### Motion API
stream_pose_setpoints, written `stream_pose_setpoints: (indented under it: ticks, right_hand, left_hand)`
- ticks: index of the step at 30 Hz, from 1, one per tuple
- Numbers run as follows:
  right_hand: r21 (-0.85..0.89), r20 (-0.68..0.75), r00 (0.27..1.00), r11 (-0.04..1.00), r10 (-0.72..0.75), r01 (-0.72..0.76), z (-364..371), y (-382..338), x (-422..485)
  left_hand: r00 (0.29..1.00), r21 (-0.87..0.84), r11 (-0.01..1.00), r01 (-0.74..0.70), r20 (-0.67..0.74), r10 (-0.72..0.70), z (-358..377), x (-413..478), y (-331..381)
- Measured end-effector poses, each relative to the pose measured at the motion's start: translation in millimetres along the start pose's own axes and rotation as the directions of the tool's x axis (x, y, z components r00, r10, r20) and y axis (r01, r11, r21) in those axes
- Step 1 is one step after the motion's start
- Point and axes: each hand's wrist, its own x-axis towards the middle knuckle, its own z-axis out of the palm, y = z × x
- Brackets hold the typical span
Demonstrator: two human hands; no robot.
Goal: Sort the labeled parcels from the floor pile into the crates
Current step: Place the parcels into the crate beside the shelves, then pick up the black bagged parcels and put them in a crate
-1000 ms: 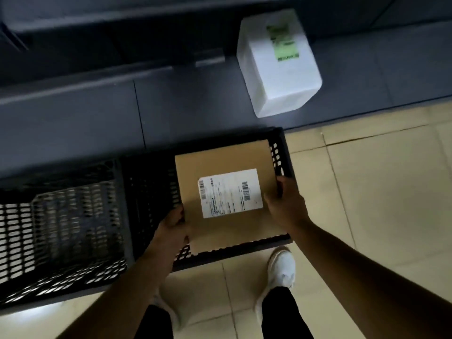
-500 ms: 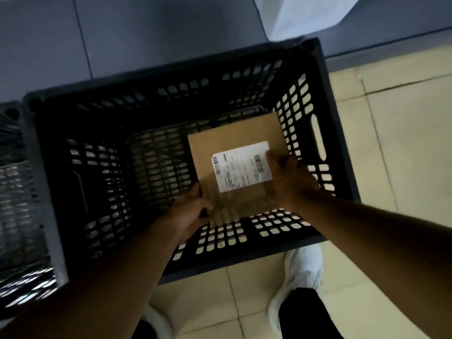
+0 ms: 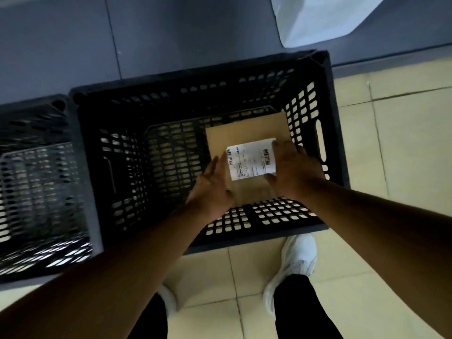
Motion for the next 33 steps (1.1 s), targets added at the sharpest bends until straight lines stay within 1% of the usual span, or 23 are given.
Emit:
stream_pose_setpoints:
  ticks: [2, 4, 8, 11, 13, 16, 20, 22, 24, 25, 27, 29, 30, 33]
  right_hand:
    - [0.010, -0.085, 0.995, 0.999, -0.045, 0.046, -39.3, -12.2, -18.5]
    - [0.037, -0.142, 0.986, 0.995, -0.086, 0.092, -85.0, -27.6, -42.4]
    - [0.136, -0.249, 0.957, 0.974, -0.145, 0.183, -192.5, -60.1, -111.1]
    - [0.226, -0.368, 0.920, 0.946, -0.138, 0.232, -275.0, -85.0, -182.9]
    - [0.279, -0.439, 0.890, 0.924, -0.120, 0.262, -327.2, -102.7, -234.7]
    - [0.355, -0.456, 0.883, 0.889, -0.107, 0.291, -397.2, -132.0, -308.5]
    - [0.401, -0.504, 0.846, 0.819, -0.176, 0.410, -471.7, -165.2, -386.6]
    - [0.421, -0.533, 0.816, 0.766, -0.225, 0.486, -504.1, -177.2, -411.3]
    - [0.441, -0.566, 0.769, 0.679, -0.298, 0.587, -533.9, -193.1, -427.2]
    - [0.428, -0.587, 0.732, 0.636, -0.344, 0.642, -548.3, -202.9, -432.1]
    - [0.377, -0.613, 0.646, 0.550, -0.456, 0.746, -572.6, -227.3, -443.3]
    - [0.353, -0.616, 0.573, 0.460, -0.541, 0.815, -593.9, -260.0, -459.6]
    - [0.345, -0.611, 0.537, 0.416, -0.581, 0.842, -601.8, -277.4, -469.4]
    - [0.294, -0.595, 0.417, 0.297, -0.687, 0.909, -613.6, -337.0, -502.7]
  left_hand:
    - [0.997, 0.062, 0.995, -0.082, -0.010, 0.083, -30.1, -25.6, 27.3]
    - [0.993, 0.098, 0.989, -0.110, -0.029, 0.113, -71.4, -55.1, 57.7]
    - [0.985, 0.051, 0.991, -0.128, -0.109, 0.132, -157.2, -134.2, 109.0]
    - [0.972, 0.013, 0.985, -0.172, -0.157, 0.172, -212.1, -215.2, 138.8]
    - [0.946, -0.010, 0.972, -0.234, -0.233, 0.225, -246.7, -271.2, 157.5]
    - [0.899, -0.059, 0.953, -0.298, -0.354, 0.259, -296.3, -354.3, 188.4]
    - [0.843, -0.095, 0.931, -0.353, -0.464, 0.272, -358.0, -459.4, 227.5]
    - [0.791, -0.084, 0.915, -0.394, -0.537, 0.291, -381.7, -500.9, 241.4]
    - [0.750, -0.086, 0.919, -0.384, -0.610, 0.256, -403.6, -539.6, 250.5]
    - [0.725, -0.119, 0.919, -0.377, -0.655, 0.213, -414.2, -557.2, 252.7]
    - [0.665, -0.273, 0.876, -0.397, -0.744, 0.069, -429.3, -596.0, 250.5]
    - [0.584, -0.422, 0.779, -0.464, -0.807, -0.089, -441.5, -638.1, 242.2]
    - [0.541, -0.453, 0.751, -0.480, -0.827, -0.152, -446.0, -659.8, 236.4]
    - [0.420, -0.464, 0.735, -0.495, -0.868, -0.264, -454.7, -719.8, 207.7]
